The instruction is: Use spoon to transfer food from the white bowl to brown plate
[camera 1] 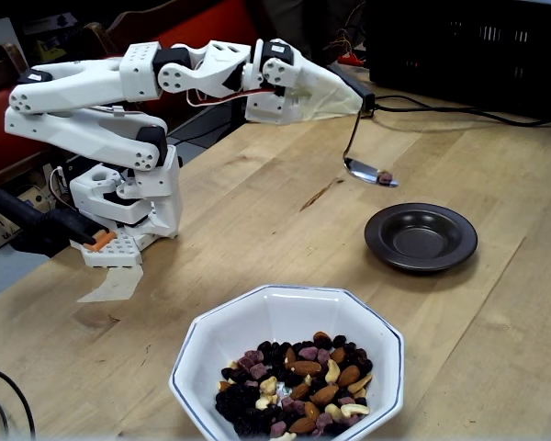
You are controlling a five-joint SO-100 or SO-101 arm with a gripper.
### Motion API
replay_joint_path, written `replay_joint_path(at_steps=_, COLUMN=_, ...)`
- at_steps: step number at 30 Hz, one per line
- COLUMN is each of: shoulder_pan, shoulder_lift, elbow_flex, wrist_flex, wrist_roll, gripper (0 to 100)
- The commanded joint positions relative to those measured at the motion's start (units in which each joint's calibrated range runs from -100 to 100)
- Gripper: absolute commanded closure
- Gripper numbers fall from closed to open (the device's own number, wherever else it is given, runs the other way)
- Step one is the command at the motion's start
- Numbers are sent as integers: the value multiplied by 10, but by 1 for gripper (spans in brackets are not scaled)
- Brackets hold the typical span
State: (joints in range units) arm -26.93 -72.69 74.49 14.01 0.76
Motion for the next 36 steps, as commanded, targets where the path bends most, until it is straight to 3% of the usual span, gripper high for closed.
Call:
replay_joint_path(at_steps=1, shoulder_pan=4, shoulder_lift=13, elbow_flex=-41, wrist_flex=-6, wrist_roll=1, gripper=97)
replay_joint_path(at_steps=20, shoulder_pan=5, shoulder_lift=78, elbow_flex=-48, wrist_flex=-8, wrist_roll=1, gripper=97)
replay_joint_path(at_steps=36, shoulder_pan=6, shoulder_lift=98, elbow_flex=-42, wrist_flex=-78, wrist_roll=1, gripper=97)
